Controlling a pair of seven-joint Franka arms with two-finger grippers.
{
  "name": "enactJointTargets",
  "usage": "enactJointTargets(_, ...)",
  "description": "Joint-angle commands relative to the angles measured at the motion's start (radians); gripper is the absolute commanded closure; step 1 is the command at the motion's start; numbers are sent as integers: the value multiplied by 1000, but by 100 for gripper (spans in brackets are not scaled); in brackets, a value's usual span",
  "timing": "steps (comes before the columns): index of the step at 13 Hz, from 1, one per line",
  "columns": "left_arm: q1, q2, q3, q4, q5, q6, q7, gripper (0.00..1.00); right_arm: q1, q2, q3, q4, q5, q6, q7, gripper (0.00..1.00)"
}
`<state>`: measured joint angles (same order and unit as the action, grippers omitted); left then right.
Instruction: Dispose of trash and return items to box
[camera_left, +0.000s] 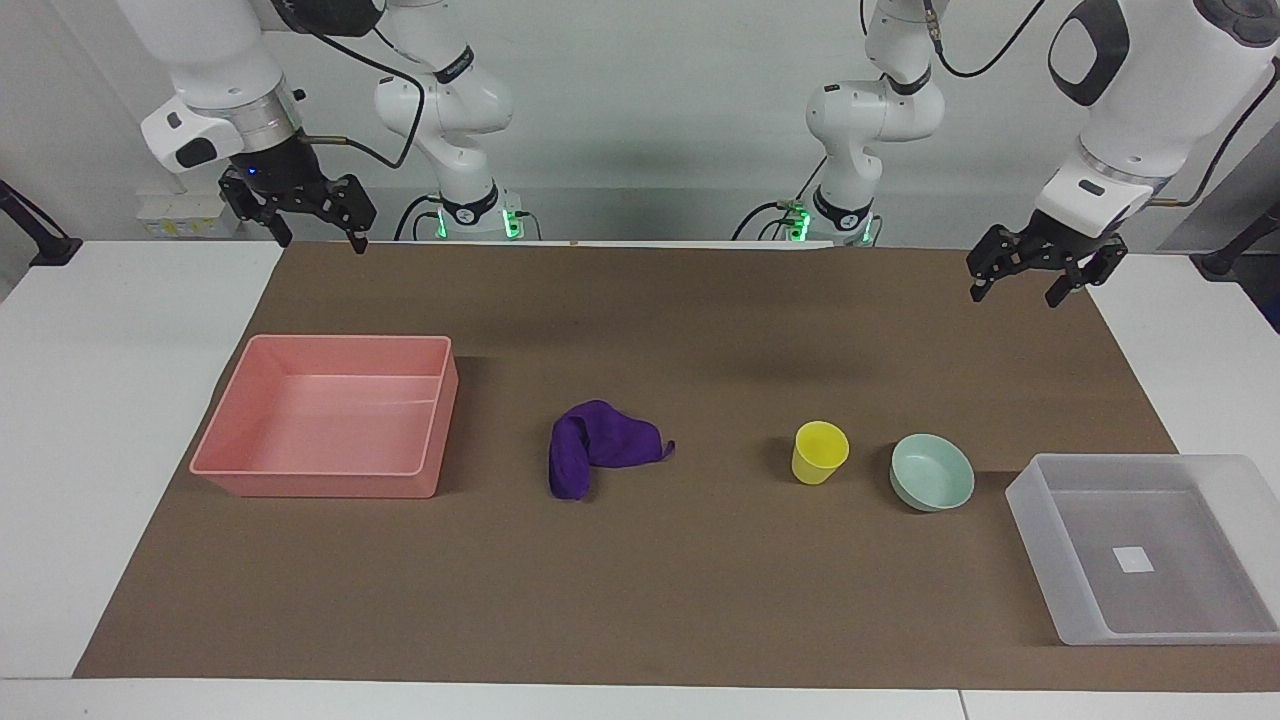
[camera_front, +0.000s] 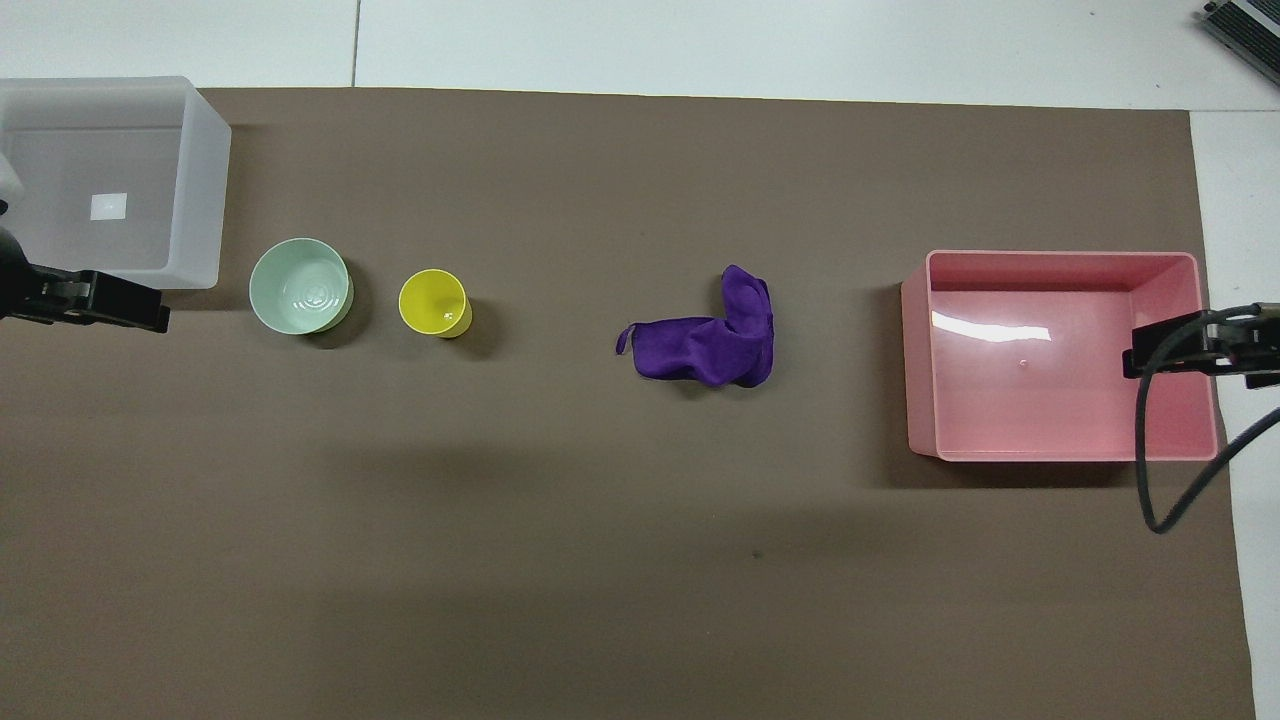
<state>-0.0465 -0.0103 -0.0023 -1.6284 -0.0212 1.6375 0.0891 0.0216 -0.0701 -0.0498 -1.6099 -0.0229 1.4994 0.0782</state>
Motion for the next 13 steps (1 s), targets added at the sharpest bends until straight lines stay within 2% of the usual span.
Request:
enactJointTargets(1,4,-25,-5,-28,15,16,-5,0,-5,-14,-1,-12,14,-8,-14,0)
enactJointTargets(8,-4,-25,-4,-28,15,-2,-12,0,-5,-14,-1,-10,14,-8,-14,0)
enactJointTargets(13,-7,-25,-5,-53,15,71,-12,0,-5,-14,-1,-10,14,-8,-14,0)
